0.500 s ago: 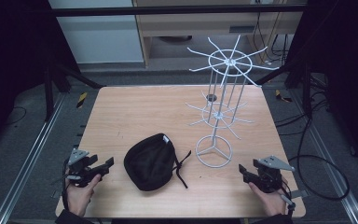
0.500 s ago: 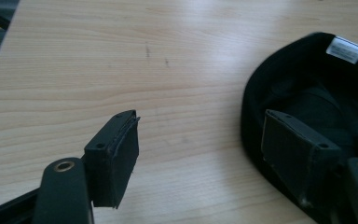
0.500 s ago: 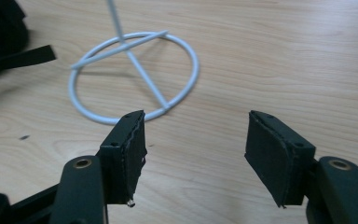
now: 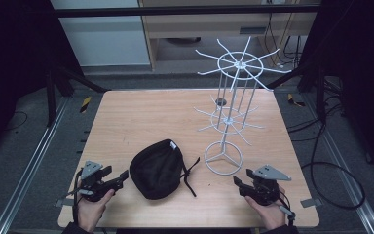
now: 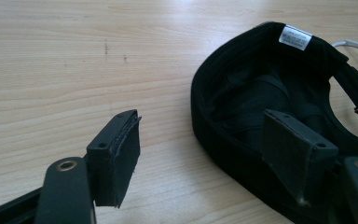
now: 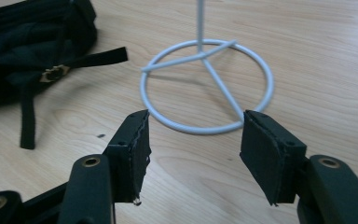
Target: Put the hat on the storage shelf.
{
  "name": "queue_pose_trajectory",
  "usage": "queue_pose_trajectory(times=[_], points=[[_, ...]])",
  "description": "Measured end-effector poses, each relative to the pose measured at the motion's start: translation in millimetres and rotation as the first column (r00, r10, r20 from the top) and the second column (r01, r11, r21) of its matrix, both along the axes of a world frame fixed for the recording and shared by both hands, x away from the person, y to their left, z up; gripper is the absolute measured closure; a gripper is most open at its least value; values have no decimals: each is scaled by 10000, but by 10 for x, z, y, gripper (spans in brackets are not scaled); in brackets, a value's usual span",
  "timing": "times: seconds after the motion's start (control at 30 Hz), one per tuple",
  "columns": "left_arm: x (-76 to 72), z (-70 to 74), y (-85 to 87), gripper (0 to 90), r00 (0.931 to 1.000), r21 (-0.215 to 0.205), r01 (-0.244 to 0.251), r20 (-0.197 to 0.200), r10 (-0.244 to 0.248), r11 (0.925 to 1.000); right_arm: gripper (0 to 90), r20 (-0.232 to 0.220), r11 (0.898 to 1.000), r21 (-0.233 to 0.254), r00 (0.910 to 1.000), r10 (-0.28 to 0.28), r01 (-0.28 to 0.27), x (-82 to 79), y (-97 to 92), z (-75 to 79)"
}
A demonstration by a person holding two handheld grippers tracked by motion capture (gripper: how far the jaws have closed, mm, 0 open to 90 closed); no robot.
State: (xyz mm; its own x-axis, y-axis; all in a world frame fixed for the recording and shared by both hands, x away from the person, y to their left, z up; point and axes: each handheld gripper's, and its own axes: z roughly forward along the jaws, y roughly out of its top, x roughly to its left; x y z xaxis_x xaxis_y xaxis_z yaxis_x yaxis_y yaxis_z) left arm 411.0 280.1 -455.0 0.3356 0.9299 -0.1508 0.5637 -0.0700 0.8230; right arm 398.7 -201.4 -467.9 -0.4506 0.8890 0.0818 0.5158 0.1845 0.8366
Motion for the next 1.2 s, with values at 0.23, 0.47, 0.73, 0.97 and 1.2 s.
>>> queue_pose_trajectory(times=[0.23,0.47,0.73,0.97,1.2], points=[[-40,11,-108,283,9995,255,302,121,-305,9992,426,326,9976,144,9972,671,-676,-18,251,61],[-47,25,-127,285,9995,283,215,212,-221,9994,435,444,9921,48,9912,1249,-1253,17,481,101],[-34,6,-173,293,9995,351,297,39,-299,9989,448,640,9821,162,9804,1864,-1877,97,873,226],[-10,-37,-241,328,9982,501,491,-366,-473,9975,472,603,9735,-43,9716,2287,-2288,314,1287,275],[28,-92,-313,353,9956,541,661,-701,-623,9963,483,371,9768,-319,9764,2127,-2116,551,1536,223]])
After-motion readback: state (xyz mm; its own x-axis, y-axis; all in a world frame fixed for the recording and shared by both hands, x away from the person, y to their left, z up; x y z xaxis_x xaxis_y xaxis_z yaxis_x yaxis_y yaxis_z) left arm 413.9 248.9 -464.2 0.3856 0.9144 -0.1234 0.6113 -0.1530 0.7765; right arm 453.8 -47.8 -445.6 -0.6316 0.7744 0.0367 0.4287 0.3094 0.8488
